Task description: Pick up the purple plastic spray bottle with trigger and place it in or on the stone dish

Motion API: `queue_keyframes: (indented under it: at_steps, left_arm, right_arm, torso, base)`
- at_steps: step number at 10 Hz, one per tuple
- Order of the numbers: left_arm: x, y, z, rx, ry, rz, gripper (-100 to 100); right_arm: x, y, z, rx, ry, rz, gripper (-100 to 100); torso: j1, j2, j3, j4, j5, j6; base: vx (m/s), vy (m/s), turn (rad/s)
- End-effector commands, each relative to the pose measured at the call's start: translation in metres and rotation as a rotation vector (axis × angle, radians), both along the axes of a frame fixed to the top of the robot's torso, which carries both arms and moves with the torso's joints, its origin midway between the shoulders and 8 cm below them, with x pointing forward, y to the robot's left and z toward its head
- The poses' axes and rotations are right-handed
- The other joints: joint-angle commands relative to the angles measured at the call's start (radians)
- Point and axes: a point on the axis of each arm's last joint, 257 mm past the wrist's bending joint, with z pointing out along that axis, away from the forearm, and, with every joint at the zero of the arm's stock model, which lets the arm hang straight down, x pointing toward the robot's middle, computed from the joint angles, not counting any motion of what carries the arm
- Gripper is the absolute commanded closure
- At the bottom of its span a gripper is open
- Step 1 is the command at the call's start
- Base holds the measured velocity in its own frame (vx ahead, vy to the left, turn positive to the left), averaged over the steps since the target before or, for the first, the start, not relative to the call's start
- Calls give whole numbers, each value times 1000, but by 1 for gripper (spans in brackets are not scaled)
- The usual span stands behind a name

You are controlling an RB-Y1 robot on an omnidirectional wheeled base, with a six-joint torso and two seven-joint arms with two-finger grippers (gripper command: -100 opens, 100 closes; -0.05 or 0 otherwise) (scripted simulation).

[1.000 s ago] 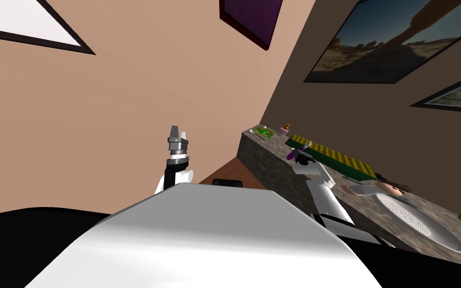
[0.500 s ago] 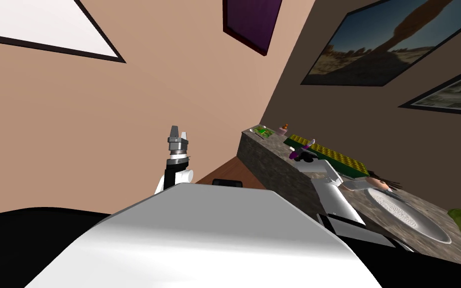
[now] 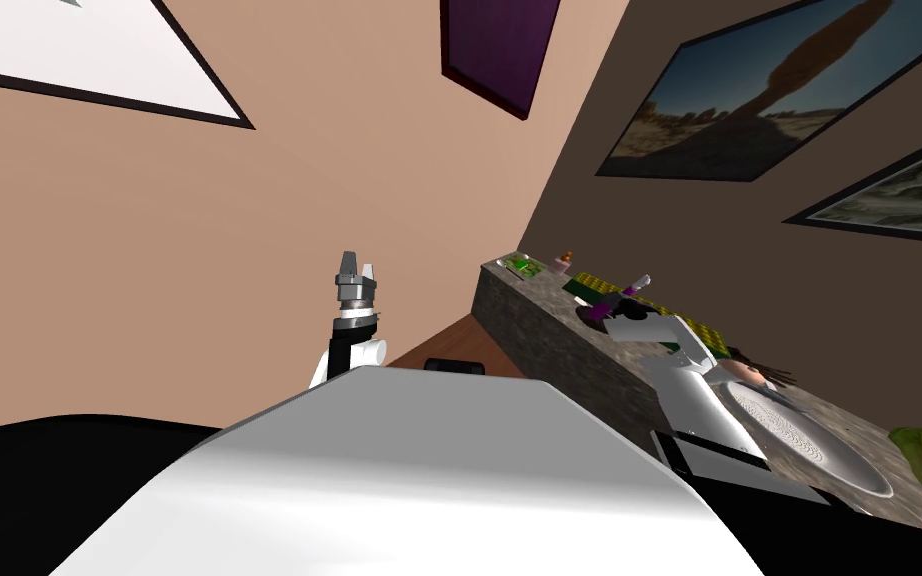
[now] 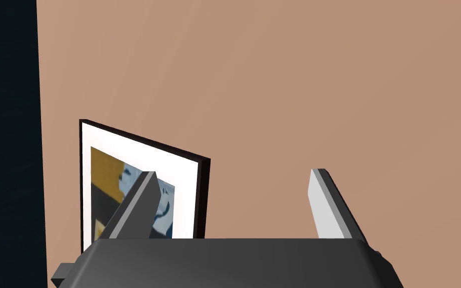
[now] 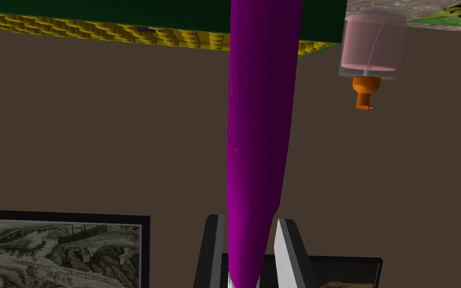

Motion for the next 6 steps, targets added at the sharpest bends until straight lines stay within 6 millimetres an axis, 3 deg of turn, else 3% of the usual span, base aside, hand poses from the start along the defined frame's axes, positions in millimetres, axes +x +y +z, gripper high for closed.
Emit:
queue_keyframes:
  at_steps: [1, 4, 5, 6]
  left_arm:
    - [0, 0, 0, 0, 0, 0, 0]
    - [0, 0, 0, 0, 0, 0, 0]
    - [0, 0, 0, 0, 0, 0, 0]
    - [0, 0, 0, 0, 0, 0, 0]
  right_arm:
    - [-7, -10, 12, 7, -6, -33, 100]
    - [-17, -21, 29, 17, -20, -73, 100]
    - [-16, -18, 25, 13, -17, -62, 100]
    - [-17, -19, 27, 13, -18, -65, -100]
  torso:
    - [0, 0, 0, 0, 0, 0]
    - [0, -1, -1, 0, 0, 0]
    - [1, -1, -1, 0, 0, 0]
    - [4, 0, 0, 0, 0, 0]
  base:
    - [51, -107, 39]
    - [55, -105, 29]
    - [23, -47, 6]
    - [4, -10, 0]
